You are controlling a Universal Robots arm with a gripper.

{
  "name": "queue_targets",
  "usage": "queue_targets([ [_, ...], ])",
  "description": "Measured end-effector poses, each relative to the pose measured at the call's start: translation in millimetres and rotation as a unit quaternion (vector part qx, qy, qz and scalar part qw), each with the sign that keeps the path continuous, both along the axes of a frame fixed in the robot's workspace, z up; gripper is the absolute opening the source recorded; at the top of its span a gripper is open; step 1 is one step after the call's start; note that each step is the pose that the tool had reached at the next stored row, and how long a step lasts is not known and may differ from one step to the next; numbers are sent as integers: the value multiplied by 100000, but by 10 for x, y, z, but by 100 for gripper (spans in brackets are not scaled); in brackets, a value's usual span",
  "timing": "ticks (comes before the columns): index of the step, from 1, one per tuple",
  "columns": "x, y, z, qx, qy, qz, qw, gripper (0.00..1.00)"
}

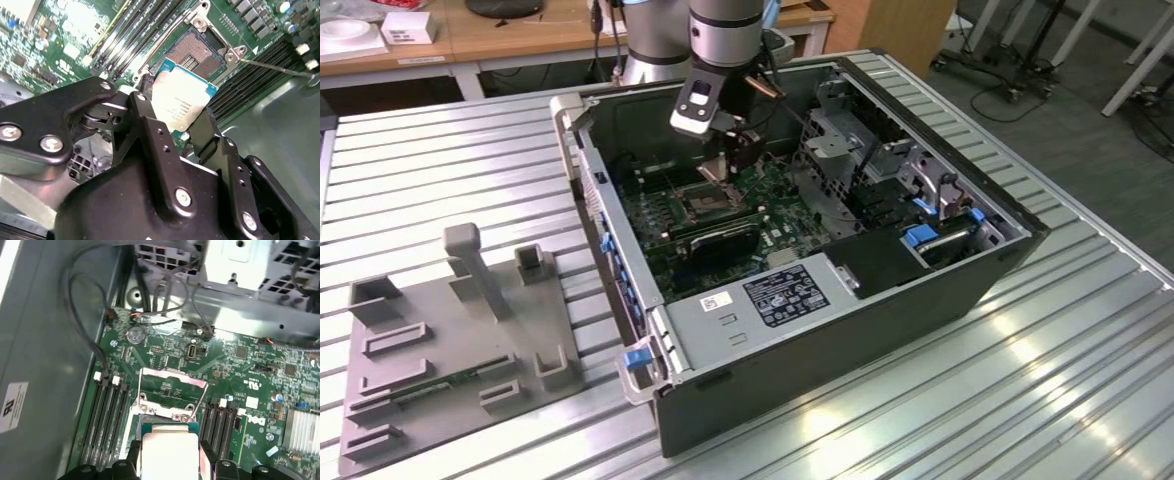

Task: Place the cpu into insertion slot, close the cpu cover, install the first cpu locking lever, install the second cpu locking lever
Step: 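Place the cpu into insertion slot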

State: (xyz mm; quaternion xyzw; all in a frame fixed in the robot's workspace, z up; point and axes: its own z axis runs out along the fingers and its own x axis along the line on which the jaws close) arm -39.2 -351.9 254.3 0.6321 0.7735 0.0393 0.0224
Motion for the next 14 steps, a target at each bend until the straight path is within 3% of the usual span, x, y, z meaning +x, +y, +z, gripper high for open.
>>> queue_targets([
  [11,0,0,0,3,85,-135,100000,54],
  [14,0,1,-6,8,85,-1926,99981,54],
])
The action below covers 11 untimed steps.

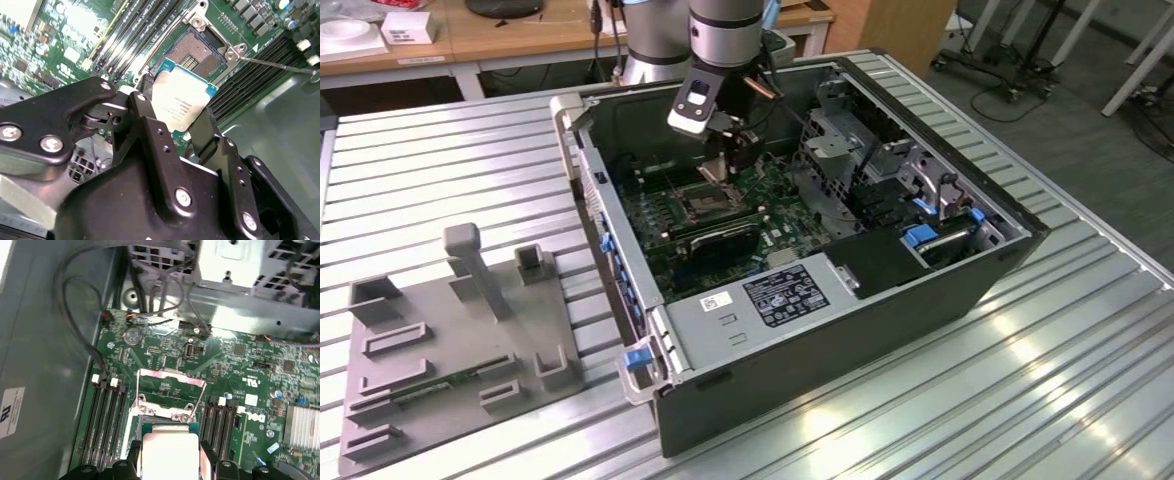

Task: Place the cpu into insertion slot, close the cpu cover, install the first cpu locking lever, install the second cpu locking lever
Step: 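Place the cpu into insertion slot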

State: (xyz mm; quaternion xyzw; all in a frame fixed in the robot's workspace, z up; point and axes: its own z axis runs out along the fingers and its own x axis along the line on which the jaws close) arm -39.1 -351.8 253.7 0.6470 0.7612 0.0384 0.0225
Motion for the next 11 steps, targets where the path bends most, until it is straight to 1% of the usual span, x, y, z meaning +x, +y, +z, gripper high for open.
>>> queue_targets([
  [2,-1,0,-5,-5,2,-1882,99982,54],
  [5,-1,0,-12,-4,0,-4512,99898,54],
  [6,-1,-1,-12,-5,7,-4824,99884,54],
  [10,-1,-1,-12,-13,33,-4850,99882,54],
  [11,-1,0,-16,-10,502,-4851,99881,54],
])
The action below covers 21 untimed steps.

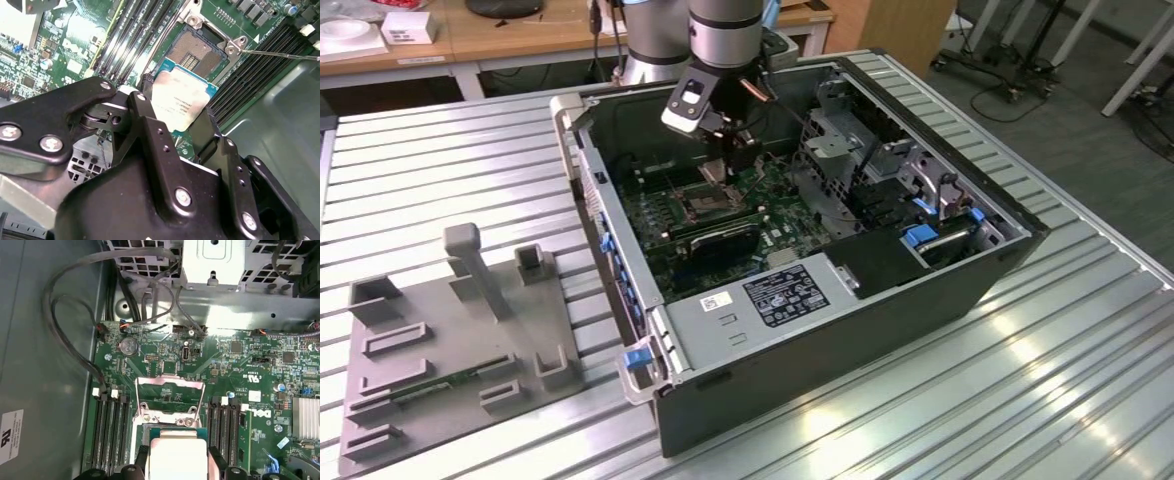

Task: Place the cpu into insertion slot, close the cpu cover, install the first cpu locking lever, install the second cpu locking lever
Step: 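Place the cpu into insertion slot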

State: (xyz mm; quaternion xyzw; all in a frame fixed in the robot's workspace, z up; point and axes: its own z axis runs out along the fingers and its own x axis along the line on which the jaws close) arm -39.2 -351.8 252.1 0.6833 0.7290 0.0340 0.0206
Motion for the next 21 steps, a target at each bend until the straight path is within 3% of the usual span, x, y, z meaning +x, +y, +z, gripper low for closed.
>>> queue_targets([
  [2,1,0,-2,-13,1768,7,99984,54],
  [3,1,-1,-1,-26,1991,10,99980,54],
  [7,1,-1,-2,-19,2143,-48,99977,54],
  [10,2,0,-10,28,2142,-1847,99960,54],
  [14,1,-1,-20,79,2146,-4507,99875,54],
  [21,1,1,-22,101,2142,-4780,99863,54],
])
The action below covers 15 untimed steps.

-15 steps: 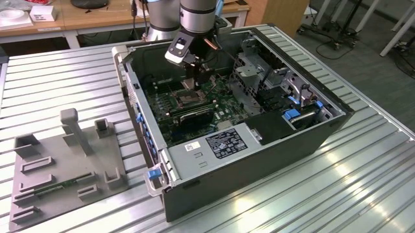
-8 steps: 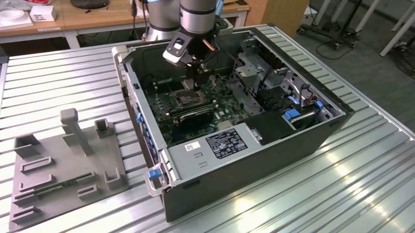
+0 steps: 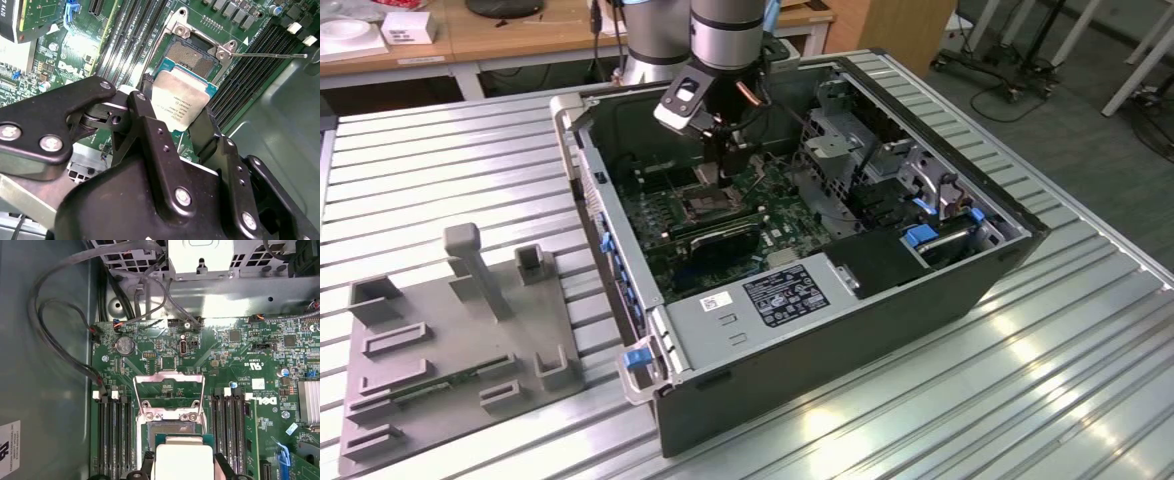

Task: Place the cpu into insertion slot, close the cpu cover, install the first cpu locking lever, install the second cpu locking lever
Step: 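Place the cpu into insertion slot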

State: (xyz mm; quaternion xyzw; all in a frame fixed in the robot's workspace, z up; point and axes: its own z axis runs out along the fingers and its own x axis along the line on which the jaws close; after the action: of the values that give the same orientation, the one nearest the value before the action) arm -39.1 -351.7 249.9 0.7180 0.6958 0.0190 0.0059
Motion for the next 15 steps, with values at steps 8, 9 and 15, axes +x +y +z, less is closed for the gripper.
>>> queue_targets([
  [8,0,117,0,-6,4,4,100000,54],
  [9,0,117,0,-5,3,8,100000,54],
  [15,0,118,-20,3,1,37,100000,54],
])
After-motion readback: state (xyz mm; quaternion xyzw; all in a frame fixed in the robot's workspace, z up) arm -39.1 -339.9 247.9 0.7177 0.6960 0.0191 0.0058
